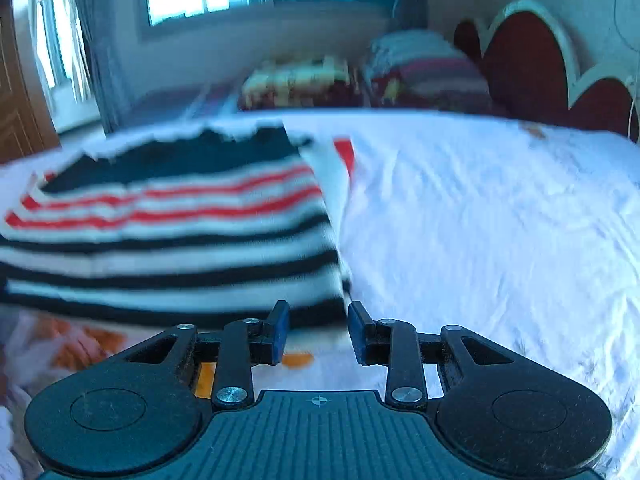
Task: Fold small clothes
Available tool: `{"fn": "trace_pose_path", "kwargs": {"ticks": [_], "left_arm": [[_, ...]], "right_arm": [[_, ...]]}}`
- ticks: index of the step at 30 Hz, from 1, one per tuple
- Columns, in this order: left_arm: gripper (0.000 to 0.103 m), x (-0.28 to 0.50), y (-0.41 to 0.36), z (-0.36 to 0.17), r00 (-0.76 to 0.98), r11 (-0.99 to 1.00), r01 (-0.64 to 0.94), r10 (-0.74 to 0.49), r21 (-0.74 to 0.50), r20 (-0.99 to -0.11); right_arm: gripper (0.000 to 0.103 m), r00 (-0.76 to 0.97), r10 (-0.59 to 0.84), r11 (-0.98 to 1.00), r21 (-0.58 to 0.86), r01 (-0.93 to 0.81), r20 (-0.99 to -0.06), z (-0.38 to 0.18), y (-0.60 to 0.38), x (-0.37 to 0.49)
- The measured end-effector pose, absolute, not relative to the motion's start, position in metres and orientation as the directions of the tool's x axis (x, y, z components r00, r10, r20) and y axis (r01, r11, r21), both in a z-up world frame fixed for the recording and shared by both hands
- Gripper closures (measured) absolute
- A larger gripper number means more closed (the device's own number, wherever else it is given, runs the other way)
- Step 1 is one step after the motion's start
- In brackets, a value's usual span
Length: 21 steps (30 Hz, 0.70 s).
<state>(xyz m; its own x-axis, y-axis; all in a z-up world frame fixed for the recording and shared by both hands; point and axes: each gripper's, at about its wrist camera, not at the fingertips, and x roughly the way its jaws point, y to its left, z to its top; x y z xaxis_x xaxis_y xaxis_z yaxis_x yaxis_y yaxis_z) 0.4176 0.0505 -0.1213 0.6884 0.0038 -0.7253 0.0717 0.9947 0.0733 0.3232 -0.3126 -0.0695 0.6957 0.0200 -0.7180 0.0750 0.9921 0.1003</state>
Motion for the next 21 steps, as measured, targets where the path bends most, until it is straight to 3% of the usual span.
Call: {"fn": "trace_pose_path", "kwargs": {"ticks": [5, 9, 11, 21], "left_arm": [[0.027, 0.420, 0.049, -0.125, 0.673, 0.996, 0.057, 0.009, 0.064, -0.739], [0.026, 0.417, 0.052, -0.127, 0.672, 0.995, 0.071, -0.001, 0.063, -0.741], [0.025, 0.417, 0.052, -0.128, 0.674, 0.995, 0.071, 0.002, 0.067, -0.739], [0.025, 0.418, 0.056, -0.125, 0.659, 0.992, 0.108, -0.027, 0.059, -0.752]], "right_arm": [[0.071, 0.638, -0.005, 0.999, 0.020, 0.031, -0.770, -0.082, -0.304, 0.328], [0.071, 0.699, 0.014, 0.997, 0.067, 0.048, -0.715, -0.068, -0.309, 0.318], [0.071, 0.627, 0.016, 0.998, 0.052, 0.039, -0.779, -0.085, -0.305, 0.326], [0.071, 0.659, 0.026, 0.996, 0.076, 0.048, -0.752, -0.065, -0.310, 0.319]]}}
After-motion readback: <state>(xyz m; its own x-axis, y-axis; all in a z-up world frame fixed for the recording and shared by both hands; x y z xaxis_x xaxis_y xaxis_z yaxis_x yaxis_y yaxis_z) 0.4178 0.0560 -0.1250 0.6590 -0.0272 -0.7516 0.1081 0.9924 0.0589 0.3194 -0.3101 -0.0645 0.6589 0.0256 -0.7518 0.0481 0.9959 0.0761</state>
